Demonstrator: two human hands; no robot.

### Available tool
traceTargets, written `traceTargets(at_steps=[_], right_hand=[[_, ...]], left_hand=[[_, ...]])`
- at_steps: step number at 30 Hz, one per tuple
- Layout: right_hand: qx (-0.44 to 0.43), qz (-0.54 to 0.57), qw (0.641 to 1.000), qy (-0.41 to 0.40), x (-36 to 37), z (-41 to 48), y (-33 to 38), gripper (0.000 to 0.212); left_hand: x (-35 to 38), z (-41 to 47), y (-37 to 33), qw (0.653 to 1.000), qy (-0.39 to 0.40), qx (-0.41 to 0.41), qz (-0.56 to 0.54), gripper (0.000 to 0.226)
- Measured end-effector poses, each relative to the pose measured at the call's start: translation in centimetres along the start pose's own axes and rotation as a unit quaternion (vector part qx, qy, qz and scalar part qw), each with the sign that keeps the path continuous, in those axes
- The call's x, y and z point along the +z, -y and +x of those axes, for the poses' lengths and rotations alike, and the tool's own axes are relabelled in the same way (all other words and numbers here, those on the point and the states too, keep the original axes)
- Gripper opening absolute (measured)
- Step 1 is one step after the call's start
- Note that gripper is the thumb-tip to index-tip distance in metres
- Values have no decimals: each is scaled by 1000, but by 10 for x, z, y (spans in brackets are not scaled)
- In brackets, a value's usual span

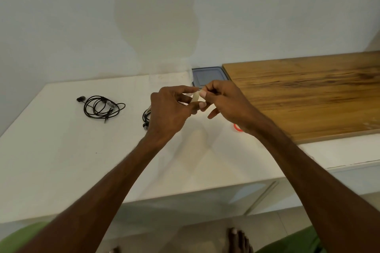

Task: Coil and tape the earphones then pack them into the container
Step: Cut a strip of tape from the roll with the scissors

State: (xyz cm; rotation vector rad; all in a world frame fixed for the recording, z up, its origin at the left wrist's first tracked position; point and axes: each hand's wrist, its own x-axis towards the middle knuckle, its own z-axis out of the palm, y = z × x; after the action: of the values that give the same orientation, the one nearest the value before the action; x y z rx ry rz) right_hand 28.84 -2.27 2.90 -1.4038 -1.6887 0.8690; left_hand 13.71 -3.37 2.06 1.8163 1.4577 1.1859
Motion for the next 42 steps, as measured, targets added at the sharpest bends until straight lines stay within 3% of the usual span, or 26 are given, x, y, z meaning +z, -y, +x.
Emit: traceTargets(at_steps=[8, 12, 15, 21, 26, 33, 42], right_hand=[[26, 27, 998, 47, -6, -4, -1, 15], [28, 110, 993, 23, -33, -7, -2, 26], [36, 76, 996, 5, -41, -10, -8, 26], [49, 43, 997, 29, -8, -15, -15, 42], [11, 39, 999, -29, -2, -14, -18, 30], [28, 46, 995, -80, -2, -14, -22, 20], [59, 1, 998, -25, -6, -13, -20, 8]], left_hand=[[-1, 2, 6, 998, 33, -9, 60, 37], [-5, 2, 14, 996, 26, -42, 75, 37], [-5, -2, 16, 998, 13, -31, 44, 29], [-2, -8, 14, 997, 40, -2, 67, 37], [5, -10, 9, 996, 43, 18, 71, 23], [8, -9, 5, 997, 69, -19, 31, 37], [11, -9, 7, 997, 69, -38, 15, 34]])
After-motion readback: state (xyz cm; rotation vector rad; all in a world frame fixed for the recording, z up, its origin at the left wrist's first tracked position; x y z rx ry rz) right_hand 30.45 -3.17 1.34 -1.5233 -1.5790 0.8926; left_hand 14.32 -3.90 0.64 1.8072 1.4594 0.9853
